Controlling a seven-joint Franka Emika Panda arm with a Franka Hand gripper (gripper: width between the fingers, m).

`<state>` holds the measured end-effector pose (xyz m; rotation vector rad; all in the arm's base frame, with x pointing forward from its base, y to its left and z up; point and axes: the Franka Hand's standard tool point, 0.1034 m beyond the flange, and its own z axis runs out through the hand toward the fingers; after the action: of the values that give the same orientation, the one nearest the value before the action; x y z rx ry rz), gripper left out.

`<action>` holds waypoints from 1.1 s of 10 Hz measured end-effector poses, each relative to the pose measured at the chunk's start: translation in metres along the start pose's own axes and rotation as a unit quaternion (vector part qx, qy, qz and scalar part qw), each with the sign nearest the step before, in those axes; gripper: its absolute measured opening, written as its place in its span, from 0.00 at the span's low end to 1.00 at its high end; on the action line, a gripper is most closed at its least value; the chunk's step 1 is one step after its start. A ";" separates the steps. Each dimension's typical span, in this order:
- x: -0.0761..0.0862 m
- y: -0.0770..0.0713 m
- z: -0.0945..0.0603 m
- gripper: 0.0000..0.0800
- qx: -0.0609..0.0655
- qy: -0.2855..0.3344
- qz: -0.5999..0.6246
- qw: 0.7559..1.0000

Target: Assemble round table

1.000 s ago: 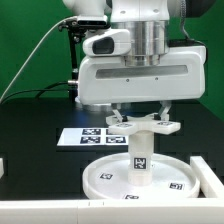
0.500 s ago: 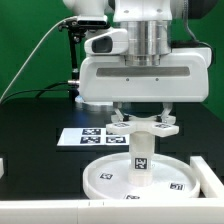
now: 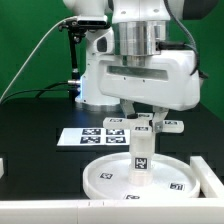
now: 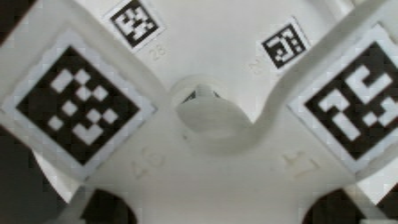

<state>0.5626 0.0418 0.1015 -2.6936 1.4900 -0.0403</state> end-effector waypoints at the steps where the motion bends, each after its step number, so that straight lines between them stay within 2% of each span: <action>1: 0.000 0.000 0.000 0.56 0.000 -0.001 0.032 0.999; 4: 0.001 0.001 0.001 0.56 0.004 -0.006 0.130 0.992; 5: 0.002 0.001 0.001 0.56 0.014 -0.015 0.221 0.975; 6: 0.001 0.001 0.001 0.56 0.018 -0.012 0.233 0.972; 8: 0.002 0.001 0.001 0.58 0.019 -0.012 0.216 0.976; 9: 0.004 0.000 -0.003 0.76 0.021 -0.012 0.194 0.981; 10: 0.006 0.001 -0.009 0.80 0.016 -0.021 0.145 0.989; 11: 0.007 -0.001 -0.016 0.80 0.014 -0.027 0.112 0.993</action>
Offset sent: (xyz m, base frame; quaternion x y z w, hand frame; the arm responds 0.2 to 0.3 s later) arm 0.0000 0.0000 0.0000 0.0000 0.0000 0.1296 0.9916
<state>0.5662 0.0358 0.1178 -2.4673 1.7503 0.0231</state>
